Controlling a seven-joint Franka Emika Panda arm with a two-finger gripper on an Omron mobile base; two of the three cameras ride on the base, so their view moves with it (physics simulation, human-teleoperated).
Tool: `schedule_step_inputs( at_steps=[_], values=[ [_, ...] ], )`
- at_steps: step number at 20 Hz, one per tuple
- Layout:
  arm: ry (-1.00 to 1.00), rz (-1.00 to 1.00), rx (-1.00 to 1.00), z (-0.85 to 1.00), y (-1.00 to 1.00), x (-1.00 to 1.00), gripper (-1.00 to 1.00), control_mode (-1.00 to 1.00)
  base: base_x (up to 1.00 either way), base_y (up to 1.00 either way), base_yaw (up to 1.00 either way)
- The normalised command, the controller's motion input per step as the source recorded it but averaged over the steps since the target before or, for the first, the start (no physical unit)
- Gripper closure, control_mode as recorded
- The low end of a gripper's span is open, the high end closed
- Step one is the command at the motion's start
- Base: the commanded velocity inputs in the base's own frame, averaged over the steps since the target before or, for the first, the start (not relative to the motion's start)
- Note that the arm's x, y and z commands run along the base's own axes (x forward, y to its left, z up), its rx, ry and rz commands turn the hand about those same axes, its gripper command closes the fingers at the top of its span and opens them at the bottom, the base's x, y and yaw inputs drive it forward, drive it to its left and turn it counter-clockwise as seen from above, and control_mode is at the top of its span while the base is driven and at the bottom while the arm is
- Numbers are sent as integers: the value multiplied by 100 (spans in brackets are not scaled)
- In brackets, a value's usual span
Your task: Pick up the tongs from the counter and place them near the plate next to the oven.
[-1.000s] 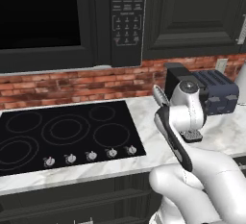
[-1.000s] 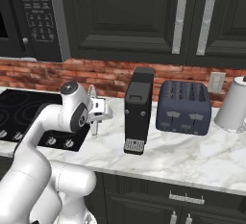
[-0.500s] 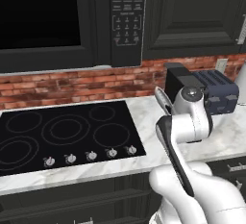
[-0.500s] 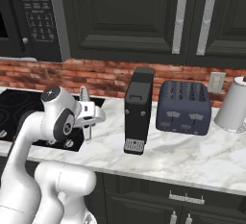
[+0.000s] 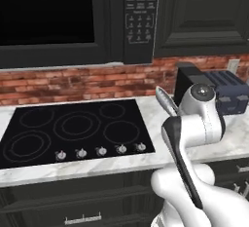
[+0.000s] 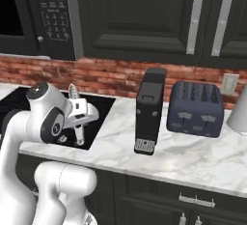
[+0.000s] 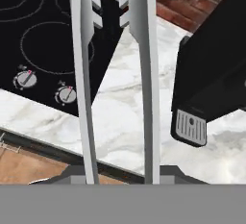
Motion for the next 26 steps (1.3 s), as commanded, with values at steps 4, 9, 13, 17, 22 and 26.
schedule_step_inputs(
  at_steps=[4, 9, 13, 17, 22, 26],
  values=[
    [0, 0, 0, 0, 0, 0, 100, 100, -45, 49, 28],
    [0, 0, 0, 0, 0, 0, 100, 100, -49, 72, 36],
    [0, 0, 0, 0, 0, 0, 100, 100, -18, 97, 43],
    [0, 0, 0, 0, 0, 0, 100, 100, 2, 100, 34],
    [0, 0, 0, 0, 0, 0, 100, 100, 27, 100, 15],
    [0, 0, 0, 0, 0, 0, 100, 100, 38, 100, 1]
  ],
)
